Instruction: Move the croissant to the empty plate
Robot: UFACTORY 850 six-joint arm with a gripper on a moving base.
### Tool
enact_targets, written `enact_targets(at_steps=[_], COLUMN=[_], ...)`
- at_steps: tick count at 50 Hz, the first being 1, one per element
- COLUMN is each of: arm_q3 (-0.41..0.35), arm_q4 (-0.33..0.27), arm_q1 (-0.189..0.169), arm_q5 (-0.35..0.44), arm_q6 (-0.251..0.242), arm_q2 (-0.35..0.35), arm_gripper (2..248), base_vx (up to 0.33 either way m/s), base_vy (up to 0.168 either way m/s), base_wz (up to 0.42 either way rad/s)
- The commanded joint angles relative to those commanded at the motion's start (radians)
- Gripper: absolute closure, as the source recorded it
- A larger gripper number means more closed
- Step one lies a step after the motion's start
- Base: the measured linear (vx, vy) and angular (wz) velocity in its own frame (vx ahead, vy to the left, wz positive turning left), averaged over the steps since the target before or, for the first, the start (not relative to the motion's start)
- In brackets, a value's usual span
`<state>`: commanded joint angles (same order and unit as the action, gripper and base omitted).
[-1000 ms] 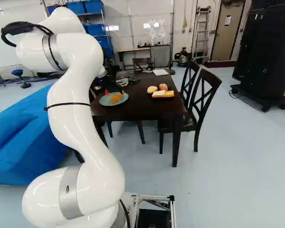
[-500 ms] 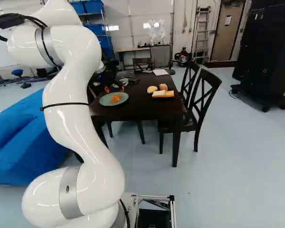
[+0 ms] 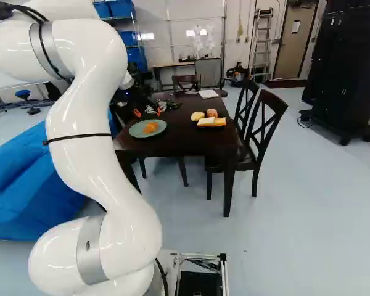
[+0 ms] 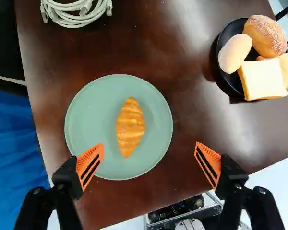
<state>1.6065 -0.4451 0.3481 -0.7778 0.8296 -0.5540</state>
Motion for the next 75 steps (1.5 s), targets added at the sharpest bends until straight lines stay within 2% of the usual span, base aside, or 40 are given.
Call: enact_targets(at_steps=[42, 75], arm_q3=[-0.022, -0.124], arm_q4=[0.005, 0.035], arm_q1=[0.0, -0.024], arm_q5=[0.006, 0.118], arm_q6=[-0.005, -0.061], arm_q2=[0.023, 0.078], arm_gripper=[3, 3], base_vx=[0.0, 0.0], base_vy=[0.0, 0.0], base_wz=[0.0, 0.0])
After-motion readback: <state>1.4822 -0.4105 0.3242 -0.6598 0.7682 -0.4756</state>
